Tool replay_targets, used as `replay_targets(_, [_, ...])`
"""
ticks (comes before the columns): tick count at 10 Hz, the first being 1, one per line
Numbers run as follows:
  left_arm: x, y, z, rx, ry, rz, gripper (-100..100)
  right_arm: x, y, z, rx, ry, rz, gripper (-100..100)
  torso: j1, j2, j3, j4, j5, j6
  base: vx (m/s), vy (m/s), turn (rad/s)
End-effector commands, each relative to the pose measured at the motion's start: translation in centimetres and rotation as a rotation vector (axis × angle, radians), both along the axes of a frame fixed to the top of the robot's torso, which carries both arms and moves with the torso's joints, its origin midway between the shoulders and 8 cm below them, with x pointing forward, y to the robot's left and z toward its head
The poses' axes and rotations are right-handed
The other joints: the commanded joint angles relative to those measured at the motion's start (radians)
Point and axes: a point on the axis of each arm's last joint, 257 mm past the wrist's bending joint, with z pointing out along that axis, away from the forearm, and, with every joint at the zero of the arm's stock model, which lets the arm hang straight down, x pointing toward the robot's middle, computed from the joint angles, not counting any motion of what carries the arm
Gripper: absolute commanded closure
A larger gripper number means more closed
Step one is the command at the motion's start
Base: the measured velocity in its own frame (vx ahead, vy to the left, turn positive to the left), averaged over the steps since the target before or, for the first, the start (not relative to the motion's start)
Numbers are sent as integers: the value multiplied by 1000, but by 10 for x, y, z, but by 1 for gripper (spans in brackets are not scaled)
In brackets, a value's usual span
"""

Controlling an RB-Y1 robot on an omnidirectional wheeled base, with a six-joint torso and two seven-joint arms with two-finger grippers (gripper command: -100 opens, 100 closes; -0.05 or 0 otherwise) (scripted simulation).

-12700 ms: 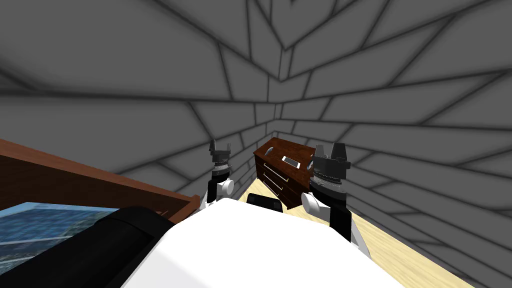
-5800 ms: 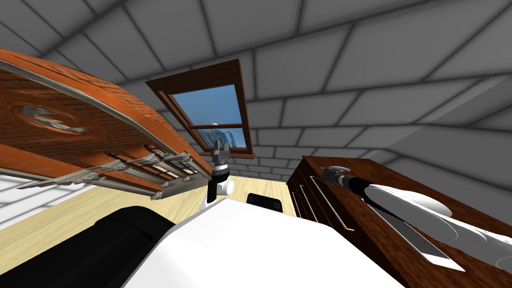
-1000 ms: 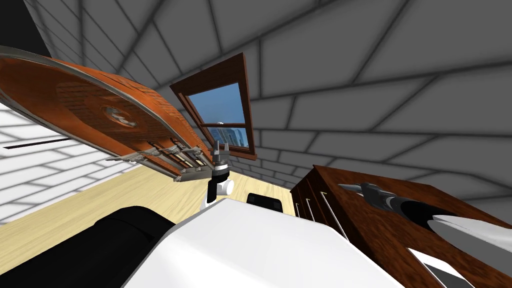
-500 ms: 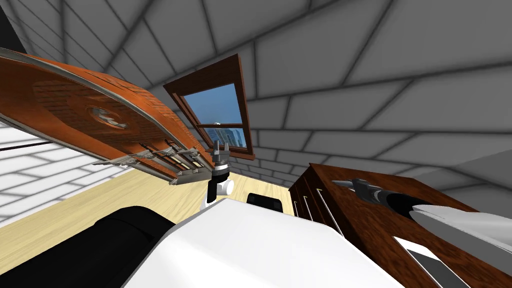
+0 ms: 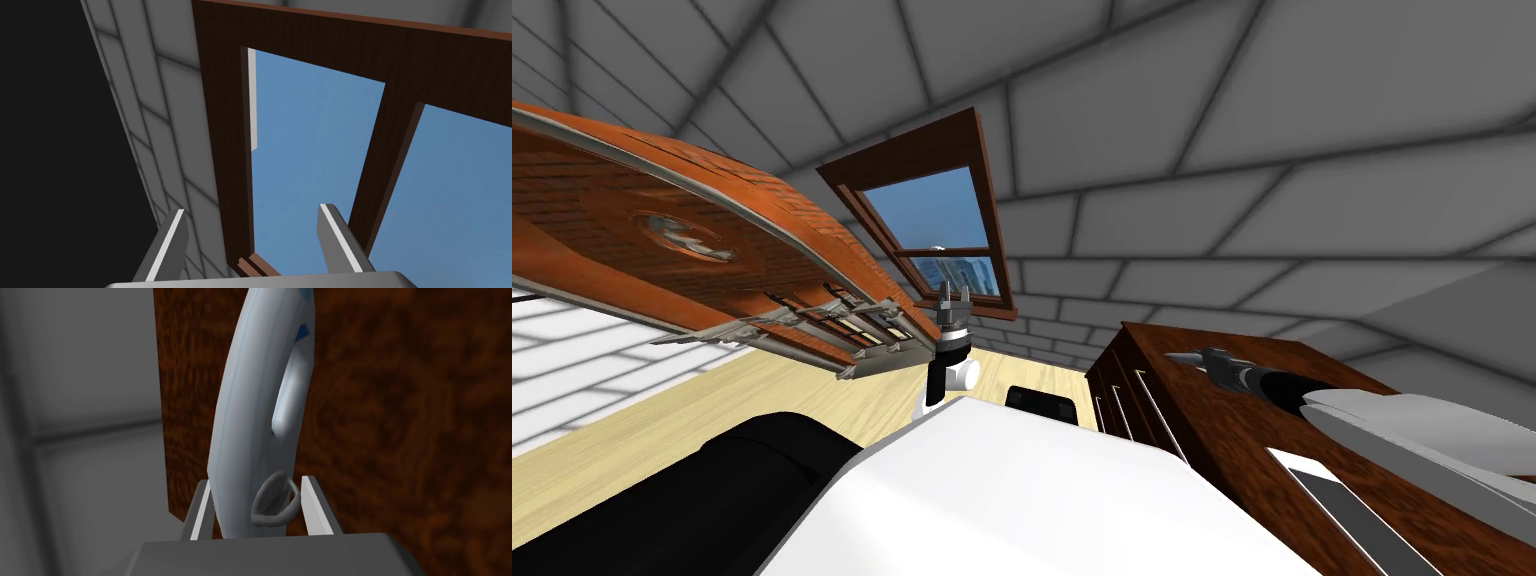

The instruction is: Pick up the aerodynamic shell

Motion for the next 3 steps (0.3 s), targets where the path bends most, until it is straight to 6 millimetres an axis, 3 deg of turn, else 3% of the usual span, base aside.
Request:
replay_targets(1, [0, 0, 0, 0, 0, 0, 0, 11, 6, 5, -17, -6, 16, 100, 0, 0, 0, 0, 0, 0, -10, -20, -80])
replay_targets(2, [0, 0, 0, 0, 0, 0, 0, 6, 3, 2, -9, -4, 10, 100, 0, 0, 0, 0, 0, 0, -3, -10, -17])
replay_targets(3, [0, 0, 0, 0, 0, 0, 0, 6, 4, 2, -11, -4, 10, 0, 1, 0, 0, 0, 0, 0, 0, 0, 0])
